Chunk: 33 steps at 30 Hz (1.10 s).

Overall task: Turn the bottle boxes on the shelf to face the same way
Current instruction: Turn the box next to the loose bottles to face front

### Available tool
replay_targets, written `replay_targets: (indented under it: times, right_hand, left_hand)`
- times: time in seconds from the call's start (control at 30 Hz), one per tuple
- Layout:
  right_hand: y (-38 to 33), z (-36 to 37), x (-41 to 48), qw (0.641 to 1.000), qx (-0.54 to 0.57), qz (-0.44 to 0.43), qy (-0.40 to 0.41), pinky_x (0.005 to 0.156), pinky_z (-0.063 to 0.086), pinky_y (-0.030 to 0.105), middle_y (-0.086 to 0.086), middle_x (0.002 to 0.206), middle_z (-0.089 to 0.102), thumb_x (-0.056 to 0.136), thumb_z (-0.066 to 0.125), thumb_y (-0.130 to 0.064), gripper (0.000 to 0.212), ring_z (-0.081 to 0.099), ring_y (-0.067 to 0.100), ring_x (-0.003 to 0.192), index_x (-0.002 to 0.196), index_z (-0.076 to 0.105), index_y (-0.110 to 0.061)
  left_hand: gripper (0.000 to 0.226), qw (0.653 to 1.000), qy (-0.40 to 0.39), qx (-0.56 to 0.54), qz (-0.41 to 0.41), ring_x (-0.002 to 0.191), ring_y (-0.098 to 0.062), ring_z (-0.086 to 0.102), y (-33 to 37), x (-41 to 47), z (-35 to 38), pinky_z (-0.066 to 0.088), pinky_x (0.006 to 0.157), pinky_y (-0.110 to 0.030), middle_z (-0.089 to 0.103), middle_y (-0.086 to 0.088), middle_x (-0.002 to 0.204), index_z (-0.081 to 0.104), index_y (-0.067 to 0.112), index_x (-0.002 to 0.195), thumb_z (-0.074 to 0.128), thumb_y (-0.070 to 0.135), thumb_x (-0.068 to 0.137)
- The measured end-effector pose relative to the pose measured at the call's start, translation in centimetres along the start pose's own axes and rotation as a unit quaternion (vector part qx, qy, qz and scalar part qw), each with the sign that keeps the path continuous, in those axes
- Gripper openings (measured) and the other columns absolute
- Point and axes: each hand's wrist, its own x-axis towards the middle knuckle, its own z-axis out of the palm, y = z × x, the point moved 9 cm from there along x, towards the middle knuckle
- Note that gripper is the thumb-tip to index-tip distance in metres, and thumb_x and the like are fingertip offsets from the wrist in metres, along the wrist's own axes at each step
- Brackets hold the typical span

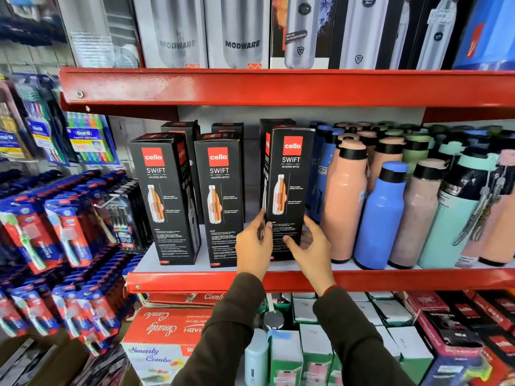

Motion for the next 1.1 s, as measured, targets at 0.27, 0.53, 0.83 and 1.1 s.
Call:
replay_targets:
  times: [0.27,0.53,0.83,1.1]
  right_hand:
    - [-1.7,-0.3,-0.2,0.999,0.002,-0.025,-0.023,0.099,0.051,0.033,-0.014,0.127,0.056,0.057,0.090,-0.038,0.088,0.056,0.006,0.119,0.125,0.038,-0.060]
    - [-1.6,-1.2,0.3,1.000,0.009,-0.012,-0.007,0.102,0.051,0.039,-0.015,0.126,0.060,0.056,0.091,-0.032,0.088,0.057,0.003,0.117,0.133,0.047,-0.032]
    - [-1.0,-1.2,0.3,0.996,0.045,0.015,-0.078,0.103,0.049,0.026,-0.008,0.143,0.049,0.069,0.082,-0.012,0.096,0.051,0.006,0.127,0.147,0.030,-0.035]
    - [-1.5,0.0,0.4,0.988,0.035,0.004,-0.148,0.113,0.034,0.020,-0.010,0.157,0.031,0.088,0.066,-0.007,0.090,0.032,0.002,0.143,0.154,0.012,-0.036]
  left_hand:
    - [0.039,0.993,0.014,-0.118,-0.012,0.090,0.020,0.064,0.8,-0.7,-0.5,0.050,0.084,-0.004,0.069,0.015,0.104,0.065,0.016,0.130,0.068,0.020,0.092]
    - [0.032,0.995,0.045,-0.083,0.037,0.111,0.000,0.066,1.4,-1.2,-0.8,0.050,0.096,-0.013,0.071,0.003,0.122,0.066,0.021,0.128,0.053,0.015,0.100]
    - [0.041,0.999,-0.023,0.018,0.040,0.109,-0.018,0.061,0.5,-0.4,0.5,0.041,0.090,-0.020,0.065,-0.010,0.126,0.045,0.014,0.145,0.041,0.016,0.104]
    - [0.034,0.998,-0.024,-0.009,0.058,0.098,-0.005,0.063,0.0,-0.7,0.4,0.044,0.083,-0.002,0.065,0.005,0.109,0.050,0.018,0.135,0.044,0.011,0.102]
